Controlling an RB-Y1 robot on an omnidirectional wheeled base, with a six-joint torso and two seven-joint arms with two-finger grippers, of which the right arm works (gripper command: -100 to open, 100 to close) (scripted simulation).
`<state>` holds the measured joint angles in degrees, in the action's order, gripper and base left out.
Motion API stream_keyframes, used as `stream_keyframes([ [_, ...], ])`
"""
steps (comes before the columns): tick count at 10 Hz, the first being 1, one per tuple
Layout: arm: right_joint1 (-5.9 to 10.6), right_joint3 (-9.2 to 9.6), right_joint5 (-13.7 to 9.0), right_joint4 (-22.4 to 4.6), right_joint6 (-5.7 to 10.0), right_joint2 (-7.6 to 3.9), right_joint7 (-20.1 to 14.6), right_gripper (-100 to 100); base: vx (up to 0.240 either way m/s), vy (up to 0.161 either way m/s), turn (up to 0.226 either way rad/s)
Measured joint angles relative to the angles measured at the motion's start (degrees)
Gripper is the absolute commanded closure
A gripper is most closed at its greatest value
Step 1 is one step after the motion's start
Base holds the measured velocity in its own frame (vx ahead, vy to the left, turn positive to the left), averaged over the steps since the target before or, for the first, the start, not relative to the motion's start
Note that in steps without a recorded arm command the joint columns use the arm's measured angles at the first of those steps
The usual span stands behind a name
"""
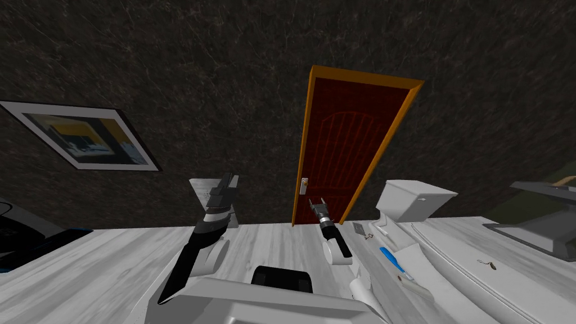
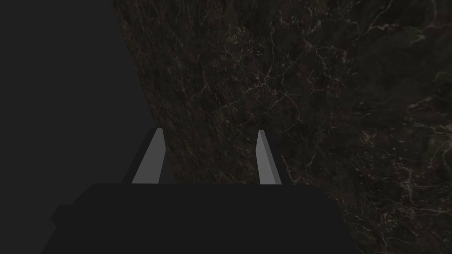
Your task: Pull the door open
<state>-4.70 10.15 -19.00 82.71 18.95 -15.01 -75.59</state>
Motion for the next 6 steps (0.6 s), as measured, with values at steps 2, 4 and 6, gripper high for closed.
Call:
stream_keyframes([
  [2,0.85,0.15,-0.5,-1.6,-0.18,-0.16,-2.0,-100,0.076,-0.007,0.034],
  [4,1.61,0.41,-1.1,-3.5,-0.12,-0.63,-4.2,-100,0.091,-0.010,0.058],
  [6,2.54,0.56,-1.7,-5.2,-0.21,-0.98,-6.4,-100,0.109,0.012,0.041],
])
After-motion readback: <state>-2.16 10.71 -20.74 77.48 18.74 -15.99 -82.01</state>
